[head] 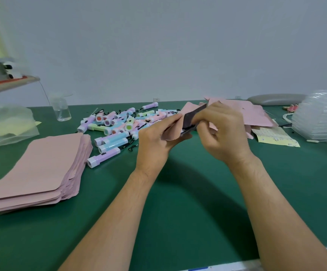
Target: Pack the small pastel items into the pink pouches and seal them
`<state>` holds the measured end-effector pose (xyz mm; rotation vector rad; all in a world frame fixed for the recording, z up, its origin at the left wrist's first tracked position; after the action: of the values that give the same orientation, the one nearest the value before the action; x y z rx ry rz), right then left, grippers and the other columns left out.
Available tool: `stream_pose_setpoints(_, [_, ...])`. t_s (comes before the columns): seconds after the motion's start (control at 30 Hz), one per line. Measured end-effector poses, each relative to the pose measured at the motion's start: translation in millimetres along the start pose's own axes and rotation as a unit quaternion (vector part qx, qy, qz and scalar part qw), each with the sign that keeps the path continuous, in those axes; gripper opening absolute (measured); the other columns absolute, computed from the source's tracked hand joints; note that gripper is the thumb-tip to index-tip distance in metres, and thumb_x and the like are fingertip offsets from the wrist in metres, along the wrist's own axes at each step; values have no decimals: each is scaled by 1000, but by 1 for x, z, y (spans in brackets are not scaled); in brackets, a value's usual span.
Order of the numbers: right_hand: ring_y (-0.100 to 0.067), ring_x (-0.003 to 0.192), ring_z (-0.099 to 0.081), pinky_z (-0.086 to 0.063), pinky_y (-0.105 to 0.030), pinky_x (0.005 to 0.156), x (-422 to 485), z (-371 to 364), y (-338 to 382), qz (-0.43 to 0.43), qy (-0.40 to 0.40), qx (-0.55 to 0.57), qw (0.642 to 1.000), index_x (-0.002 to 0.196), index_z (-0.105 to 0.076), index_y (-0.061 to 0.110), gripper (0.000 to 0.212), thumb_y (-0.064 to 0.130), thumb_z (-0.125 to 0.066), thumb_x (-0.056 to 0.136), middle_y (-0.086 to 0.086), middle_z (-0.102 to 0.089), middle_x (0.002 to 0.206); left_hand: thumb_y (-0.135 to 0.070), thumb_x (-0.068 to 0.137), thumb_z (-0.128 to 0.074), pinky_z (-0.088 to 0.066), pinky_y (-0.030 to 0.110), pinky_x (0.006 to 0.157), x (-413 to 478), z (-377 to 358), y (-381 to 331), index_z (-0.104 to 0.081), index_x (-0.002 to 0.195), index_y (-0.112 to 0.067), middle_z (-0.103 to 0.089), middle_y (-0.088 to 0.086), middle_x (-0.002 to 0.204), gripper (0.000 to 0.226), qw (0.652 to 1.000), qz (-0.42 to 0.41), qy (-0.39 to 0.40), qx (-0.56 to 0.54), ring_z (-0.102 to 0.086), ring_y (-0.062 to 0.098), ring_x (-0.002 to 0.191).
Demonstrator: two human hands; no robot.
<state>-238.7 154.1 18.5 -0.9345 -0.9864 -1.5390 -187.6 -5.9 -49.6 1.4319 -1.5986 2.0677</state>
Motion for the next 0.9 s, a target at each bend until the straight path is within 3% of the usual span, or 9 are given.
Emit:
stream_pose_setpoints(0.1, [-25, 65, -55, -42, -40, 70, 0, -13, 6, 2, 113, -110, 987, 68, -67, 14, 31, 21, -41, 81, 3, -60, 62, 16, 86, -75, -62, 24, 88, -2, -1, 6, -77, 119, -8, -79, 3, 98, 41, 998, 36, -2, -44, -71, 5, 94])
stream_pose_setpoints(0.23, [-24, 76, -49, -36, -43, 85, -4, -34, 1, -79, 253, -258, 929, 67, -49, 20, 36, 34, -20, 84, 3, -51, 63, 22, 82, -73, -60, 20, 87, -2, -3, 13, -78, 115, -11, -81, -3, 103, 47, 998, 56, 12, -40, -74, 8, 100])
stream_pose_setpoints(0.33, [-23, 74, -44, -34, -42, 82, -7, -35, -2, -148, 249, -129, 949, 63, -45, 21, 29, 29, -26, 83, 2, -48, 61, 19, 78, -78, -61, 25, 89, -3, 1, 15, -79, 115, -8, -81, -4, 105, 45, 998, 58, 3, -30, -76, 12, 102])
stream_pose_setpoints(0.43, [-30, 70, -45, -36, -44, 71, -7, -32, -5, -187, 226, -8, 956, 76, -62, 4, 37, 24, -31, 81, -11, -56, 65, 3, 76, -88, -61, 36, 95, -3, 4, 13, -78, 119, -7, -81, -5, 109, 46, 999, 23, -7, 35, -76, 18, 106])
stream_pose_setpoints(0.57, [-25, 64, -34, -28, -43, 63, -8, -33, 5, -165, 245, 77, 952, 70, -47, 1, 22, 15, -35, 81, -8, -42, 62, 4, 76, -88, -60, 26, 94, -3, 3, 14, -78, 121, -9, -80, -11, 108, 48, 999, 31, -7, 0, -76, 11, 104])
stream_pose_setpoints(0.63, [-23, 67, -33, -26, -38, 71, -10, -37, 6, -183, 267, 106, 940, 68, -41, 10, 16, 16, -35, 81, -3, -37, 64, -1, 75, -89, -60, 37, 97, -2, 4, 13, -77, 123, -16, -80, -10, 111, 51, 999, 35, -12, -8, -76, 16, 107])
stream_pose_setpoints(0.7, [-33, 78, -40, -30, -42, 81, -13, -40, 5, -220, 290, 139, 921, 75, -42, 7, 16, 20, -33, 81, -14, -42, 73, -1, 75, -89, -60, 44, 98, -2, 6, 13, -76, 125, -18, -80, -10, 112, 54, 999, 30, -15, -2, -76, 19, 108])
stream_pose_setpoints(0.8, [-31, 91, -44, -33, -49, 95, -16, -40, 1, -234, 327, 124, 907, 85, -44, 2, 26, 24, -30, 82, -20, -48, 87, -3, 75, -91, -60, 33, 97, -2, 5, 12, -76, 125, -11, -79, -17, 111, 53, 999, 16, -9, 32, -76, 12, 106])
stream_pose_setpoints(0.9, [-23, 84, -44, -31, -42, 91, -15, -38, -5, -230, 313, 78, 918, 87, -52, 0, 36, 27, -28, 84, -17, -52, 84, -2, 75, -91, -59, 27, 95, -2, 3, 15, -76, 125, -7, -79, -15, 111, 52, 998, 10, 4, 56, -76, 10, 105])
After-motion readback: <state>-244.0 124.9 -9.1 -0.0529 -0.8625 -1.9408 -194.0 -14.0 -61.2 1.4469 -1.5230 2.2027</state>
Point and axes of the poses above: each hand's wrist, its own x-axis towards the middle knuckle, its own z-axis out of the back of the hand, y = z × x, the point moved 6 cm from there along x, towards the middle knuckle
